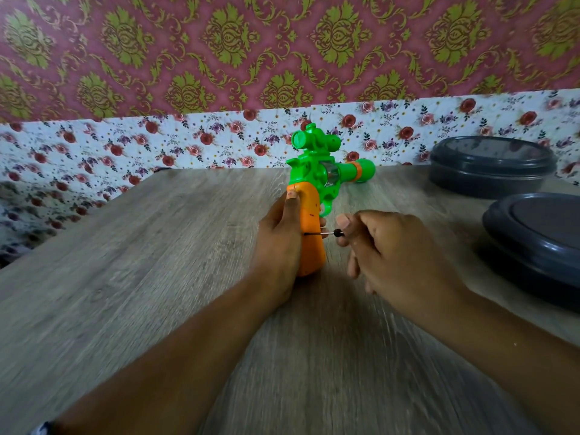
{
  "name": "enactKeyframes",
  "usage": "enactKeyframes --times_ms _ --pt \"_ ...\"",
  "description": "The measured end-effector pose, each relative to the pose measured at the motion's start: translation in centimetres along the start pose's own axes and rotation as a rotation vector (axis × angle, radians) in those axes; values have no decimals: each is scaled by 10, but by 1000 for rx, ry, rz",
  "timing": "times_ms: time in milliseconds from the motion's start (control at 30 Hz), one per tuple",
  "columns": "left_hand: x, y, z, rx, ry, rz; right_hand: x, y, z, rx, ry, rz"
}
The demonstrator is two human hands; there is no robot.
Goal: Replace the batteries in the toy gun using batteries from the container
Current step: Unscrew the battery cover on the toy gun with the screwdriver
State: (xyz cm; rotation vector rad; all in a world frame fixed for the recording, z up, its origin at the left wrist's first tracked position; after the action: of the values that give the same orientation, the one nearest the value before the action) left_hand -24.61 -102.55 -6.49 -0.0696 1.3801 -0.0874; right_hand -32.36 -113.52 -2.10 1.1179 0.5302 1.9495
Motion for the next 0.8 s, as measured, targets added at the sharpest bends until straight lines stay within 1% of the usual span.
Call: enactKeyframes --times_ms 67,433,533,600,700,800 --pt "1 0 1 0 -11 10 -4 0 0 4 -40 62" --pt "0 0 1 17 -41 31 -4 -2 4 -11 -12 298" --pt "0 2 2 0 -55 49 -3 -8 3 48 -21 347" --pt "1 2 2 -2 -49 47 0 -14 0 100 -20 332" --pt "2 3 4 -3 -36 25 2 -15 -3 104 -44 281" --pt "0 -1 3 36 -32 -2 3 -9 -3 56 -12 67"
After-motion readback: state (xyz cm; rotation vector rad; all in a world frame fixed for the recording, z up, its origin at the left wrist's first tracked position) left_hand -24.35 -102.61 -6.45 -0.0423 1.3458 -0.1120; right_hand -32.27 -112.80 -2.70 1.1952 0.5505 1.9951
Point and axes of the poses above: each hand's wrist, its own z-axis towards the middle knuckle, its own y-axis out of the back of the hand, x = y × z, the point moved 7 cm from there along z, towards the middle knuckle, and after that the axes turned 3 degrees about -x, right-handed, at the moved point
